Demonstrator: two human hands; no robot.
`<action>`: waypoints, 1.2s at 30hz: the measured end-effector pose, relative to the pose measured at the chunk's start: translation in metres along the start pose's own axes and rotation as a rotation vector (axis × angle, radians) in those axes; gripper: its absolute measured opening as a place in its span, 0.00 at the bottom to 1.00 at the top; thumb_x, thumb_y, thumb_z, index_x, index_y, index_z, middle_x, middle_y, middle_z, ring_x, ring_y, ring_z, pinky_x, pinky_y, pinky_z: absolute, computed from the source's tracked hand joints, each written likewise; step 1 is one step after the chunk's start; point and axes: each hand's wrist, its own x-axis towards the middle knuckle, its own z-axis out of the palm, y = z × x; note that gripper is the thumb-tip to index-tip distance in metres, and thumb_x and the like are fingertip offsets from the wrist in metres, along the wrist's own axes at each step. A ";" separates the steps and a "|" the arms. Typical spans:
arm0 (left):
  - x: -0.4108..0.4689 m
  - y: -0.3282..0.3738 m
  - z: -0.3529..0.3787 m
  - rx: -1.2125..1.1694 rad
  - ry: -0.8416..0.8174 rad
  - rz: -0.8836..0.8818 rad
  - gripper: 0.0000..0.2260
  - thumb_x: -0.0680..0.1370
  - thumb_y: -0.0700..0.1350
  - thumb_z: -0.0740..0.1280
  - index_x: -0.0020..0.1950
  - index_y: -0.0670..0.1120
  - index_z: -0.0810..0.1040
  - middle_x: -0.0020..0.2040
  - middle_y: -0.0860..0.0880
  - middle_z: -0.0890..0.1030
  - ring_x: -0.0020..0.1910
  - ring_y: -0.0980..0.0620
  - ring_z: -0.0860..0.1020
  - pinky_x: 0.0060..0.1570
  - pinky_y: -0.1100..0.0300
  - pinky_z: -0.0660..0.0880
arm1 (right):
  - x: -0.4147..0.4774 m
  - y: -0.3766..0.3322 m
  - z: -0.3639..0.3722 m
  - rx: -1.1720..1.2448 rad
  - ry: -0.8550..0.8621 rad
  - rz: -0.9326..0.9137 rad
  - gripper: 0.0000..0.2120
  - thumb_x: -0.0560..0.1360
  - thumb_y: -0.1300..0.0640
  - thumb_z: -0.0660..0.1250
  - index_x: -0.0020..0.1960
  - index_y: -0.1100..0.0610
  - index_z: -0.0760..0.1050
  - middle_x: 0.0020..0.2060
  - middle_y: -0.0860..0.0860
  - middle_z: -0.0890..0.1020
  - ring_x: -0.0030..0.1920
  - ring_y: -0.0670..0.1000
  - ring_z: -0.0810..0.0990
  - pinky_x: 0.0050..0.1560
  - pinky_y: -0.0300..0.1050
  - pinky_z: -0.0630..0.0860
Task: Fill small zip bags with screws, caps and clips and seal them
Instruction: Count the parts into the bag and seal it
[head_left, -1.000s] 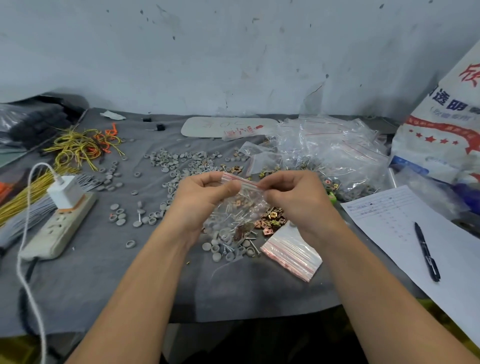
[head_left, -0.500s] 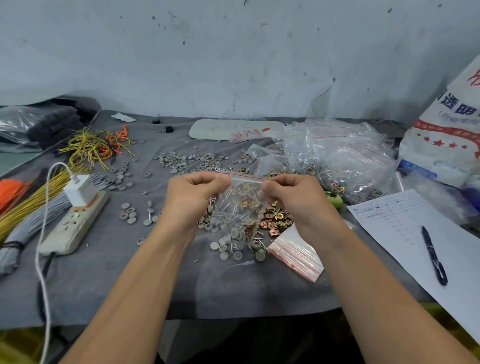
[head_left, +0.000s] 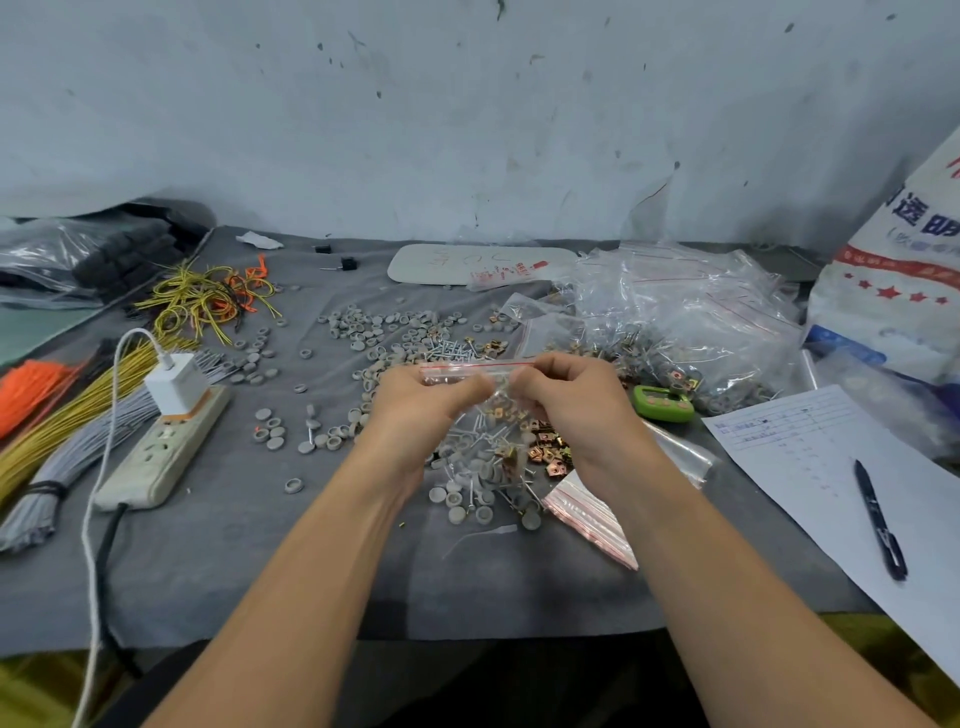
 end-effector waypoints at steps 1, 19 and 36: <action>-0.001 0.000 0.002 0.006 0.011 0.014 0.04 0.71 0.39 0.79 0.39 0.46 0.87 0.35 0.50 0.85 0.30 0.60 0.79 0.30 0.69 0.72 | -0.001 0.000 0.002 -0.006 -0.009 -0.008 0.08 0.74 0.59 0.75 0.37 0.51 0.85 0.31 0.47 0.83 0.33 0.45 0.77 0.42 0.47 0.76; 0.005 -0.006 0.008 -0.117 0.038 -0.002 0.02 0.71 0.36 0.77 0.41 0.41 0.86 0.37 0.46 0.86 0.34 0.56 0.83 0.37 0.65 0.76 | 0.005 0.004 0.016 0.042 -0.010 0.023 0.02 0.68 0.59 0.75 0.41 0.54 0.86 0.40 0.61 0.86 0.36 0.51 0.77 0.42 0.48 0.75; 0.004 0.000 0.021 -0.167 0.144 -0.048 0.08 0.75 0.35 0.74 0.38 0.44 0.85 0.31 0.50 0.83 0.28 0.59 0.79 0.30 0.67 0.75 | 0.010 -0.001 0.001 0.155 0.062 0.127 0.06 0.71 0.68 0.75 0.39 0.59 0.83 0.31 0.52 0.85 0.29 0.46 0.79 0.31 0.36 0.74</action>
